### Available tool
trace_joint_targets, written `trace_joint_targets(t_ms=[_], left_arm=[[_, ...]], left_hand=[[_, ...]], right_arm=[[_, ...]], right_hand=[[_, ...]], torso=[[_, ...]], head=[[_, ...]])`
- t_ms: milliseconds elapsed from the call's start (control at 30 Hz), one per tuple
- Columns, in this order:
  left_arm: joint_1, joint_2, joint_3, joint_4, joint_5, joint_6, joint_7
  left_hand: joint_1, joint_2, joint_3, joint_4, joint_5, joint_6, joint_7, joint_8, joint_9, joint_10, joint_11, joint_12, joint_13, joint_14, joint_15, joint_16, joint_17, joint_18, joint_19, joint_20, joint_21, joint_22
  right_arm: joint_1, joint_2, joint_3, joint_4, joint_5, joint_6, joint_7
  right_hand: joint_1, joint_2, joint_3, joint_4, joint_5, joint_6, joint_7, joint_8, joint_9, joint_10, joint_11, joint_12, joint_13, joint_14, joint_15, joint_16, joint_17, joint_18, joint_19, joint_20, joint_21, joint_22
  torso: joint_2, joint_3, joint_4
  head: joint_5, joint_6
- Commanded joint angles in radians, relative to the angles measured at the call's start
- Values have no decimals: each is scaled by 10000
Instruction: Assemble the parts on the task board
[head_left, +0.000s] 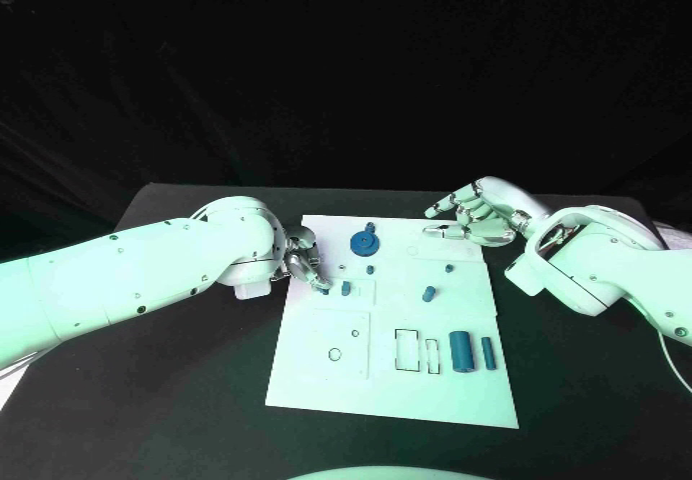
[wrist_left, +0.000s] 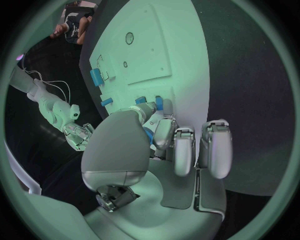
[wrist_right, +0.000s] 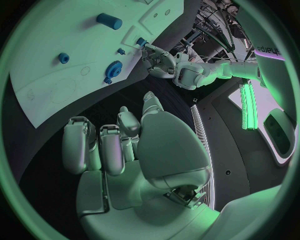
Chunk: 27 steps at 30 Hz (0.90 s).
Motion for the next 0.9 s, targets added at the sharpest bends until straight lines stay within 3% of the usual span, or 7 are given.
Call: trace_joint_targets(t_ms=[33, 667, 767, 900], left_arm=[[-31, -3, -19, 37, -103, 486, -109], [-36, 109, -22, 8, -45, 305, -300], [-35, 157, -24, -20, 31, 280, -394], [-34, 229, -25, -71, 124, 315, -551]], left_hand=[[84, 36, 1302, -1255, 69, 170, -96, -25, 4, 77, -8, -63, -9, 1039, -48, 31, 2634, -125, 830, -53, 66, 2357], [-20, -24, 1348, -1283, 216, 267, -118, -58, -9, 122, -24, -66, -8, 1039, -56, 31, 2634, -129, 838, -57, 80, 2371], [-250, -53, 1333, -1239, 626, 371, -168, -64, 2, 203, -59, 45, 117, 1039, -78, 31, 2634, -138, 856, -67, 108, 2396], [-658, 17, 1107, -1059, 752, 536, -263, -47, 33, 282, -119, 163, 254, 1039, -125, 31, 2634, -136, 854, -87, 102, 2394]], right_arm=[[-8, 1, 0, 9, -26, 119, 92], [-8, -1, 0, 24, -25, 116, 92], [-8, -7, 0, 34, -25, 114, 90], [-8, -30, 0, 65, -25, 113, 88]], right_hand=[[4, 96, -39, 2, 35, 93, 3, -1, 12, -9, -30, 55, 10, 656, -87, -49, 1002, 83, -61, 6, -49, -9], [4, 96, -39, 2, 35, 93, 3, -1, 12, -9, -30, 55, 10, 656, -87, -49, 1002, 83, -61, 6, -49, -9], [4, 96, -39, 2, 35, 93, 3, -1, 12, -9, -30, 55, 10, 656, -87, -49, 1002, 83, -61, 6, -49, -9], [2, 107, -58, 5, 47, 96, 2, -1, 14, -10, -31, 54, 3, 656, -88, -59, 994, 86, -67, 5, -62, -23]], torso=[[0, 0, -4], [-2, 6, -2], [0, 12, -5], [0, 18, -6]], head=[[-2, -31], [16, -32], [22, -39], [15, -61]])
